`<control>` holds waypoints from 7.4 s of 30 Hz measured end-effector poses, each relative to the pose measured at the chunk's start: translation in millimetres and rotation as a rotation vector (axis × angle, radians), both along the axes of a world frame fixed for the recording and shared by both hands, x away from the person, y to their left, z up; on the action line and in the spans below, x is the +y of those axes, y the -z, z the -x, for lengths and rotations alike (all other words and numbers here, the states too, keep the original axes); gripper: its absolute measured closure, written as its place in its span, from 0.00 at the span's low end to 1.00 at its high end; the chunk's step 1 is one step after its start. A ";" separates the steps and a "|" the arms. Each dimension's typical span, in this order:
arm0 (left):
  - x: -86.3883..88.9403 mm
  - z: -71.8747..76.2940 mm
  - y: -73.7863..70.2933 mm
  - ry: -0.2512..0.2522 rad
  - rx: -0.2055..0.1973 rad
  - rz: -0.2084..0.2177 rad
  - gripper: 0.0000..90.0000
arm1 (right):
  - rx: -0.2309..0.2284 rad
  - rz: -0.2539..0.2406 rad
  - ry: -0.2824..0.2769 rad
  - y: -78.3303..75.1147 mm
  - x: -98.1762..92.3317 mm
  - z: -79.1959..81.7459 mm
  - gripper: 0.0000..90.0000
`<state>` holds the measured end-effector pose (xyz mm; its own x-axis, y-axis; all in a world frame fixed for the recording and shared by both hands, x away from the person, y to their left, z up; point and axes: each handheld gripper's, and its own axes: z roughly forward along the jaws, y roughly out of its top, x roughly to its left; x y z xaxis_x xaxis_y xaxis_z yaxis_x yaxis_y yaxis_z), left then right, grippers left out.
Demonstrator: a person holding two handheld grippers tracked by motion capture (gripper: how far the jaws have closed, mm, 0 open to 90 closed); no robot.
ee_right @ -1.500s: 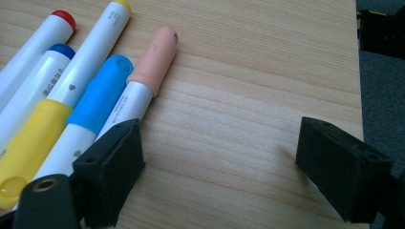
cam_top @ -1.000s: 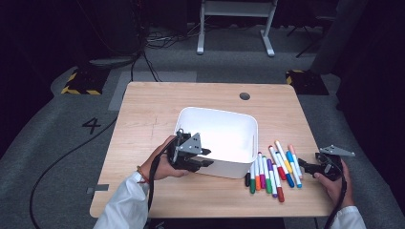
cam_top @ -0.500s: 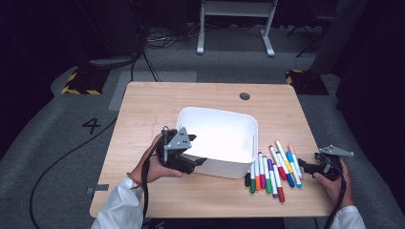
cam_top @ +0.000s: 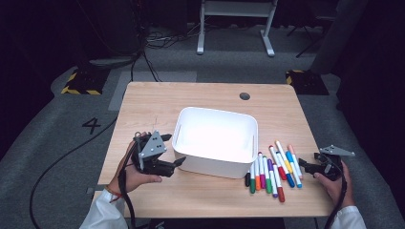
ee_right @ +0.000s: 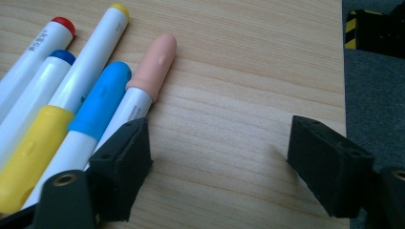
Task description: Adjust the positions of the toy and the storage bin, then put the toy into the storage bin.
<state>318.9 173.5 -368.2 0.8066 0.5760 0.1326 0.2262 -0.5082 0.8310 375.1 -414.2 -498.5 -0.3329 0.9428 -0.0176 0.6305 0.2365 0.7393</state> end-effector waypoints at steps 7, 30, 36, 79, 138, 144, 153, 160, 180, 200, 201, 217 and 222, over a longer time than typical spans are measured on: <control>20.4 16.7 15.8 -0.047 0.013 -0.036 0.20 | -0.018 -0.042 -0.017 -4.6 -1.4 1.7 0.29; 14.8 -4.2 117.2 -0.119 0.215 -0.130 0.19 | -0.026 -0.039 -0.062 -8.2 16.1 -14.6 0.33; 8.4 -6.4 125.8 -0.105 0.225 -0.153 0.19 | -0.001 -0.006 -0.052 -3.5 17.2 -20.7 0.38; 0.7 -17.7 134.3 -0.101 0.282 -0.094 0.16 | 0.015 -0.023 -0.077 -4.2 7.2 -44.5 0.83; 0.7 -17.8 134.3 -0.103 0.283 -0.093 0.16 | -0.276 -0.157 -0.557 -177.5 115.6 18.6 0.83; 0.7 -17.8 134.3 -0.103 0.282 -0.093 0.16 | -0.273 -0.145 -0.619 -186.3 144.5 14.8 0.83; 0.7 -17.8 134.3 -0.102 0.283 -0.093 0.16 | -0.256 -0.136 -0.673 -192.8 183.5 10.4 0.83; 0.7 -17.8 134.3 -0.103 0.283 -0.093 0.16 | -0.232 -0.102 -0.736 -189.9 217.0 4.8 0.83; 1.1 -18.0 134.3 -0.098 0.282 -0.094 0.16 | -0.100 0.029 -0.859 -158.8 287.8 0.5 0.83; 1.3 -18.1 134.3 -0.097 0.281 -0.095 0.16 | 0.030 0.189 -0.937 -146.8 309.2 -0.7 0.83; 1.3 -18.1 134.3 -0.096 0.282 -0.095 0.16 | 0.027 0.194 -0.938 -147.1 309.7 -2.0 0.83; 1.4 -18.2 134.3 -0.095 0.282 -0.095 0.16 | 0.095 0.240 -0.983 -135.9 320.5 -11.2 0.82; 1.4 -18.2 134.3 -0.095 0.281 -0.095 0.16 | 0.103 0.248 -0.996 -134.3 320.9 -10.7 0.82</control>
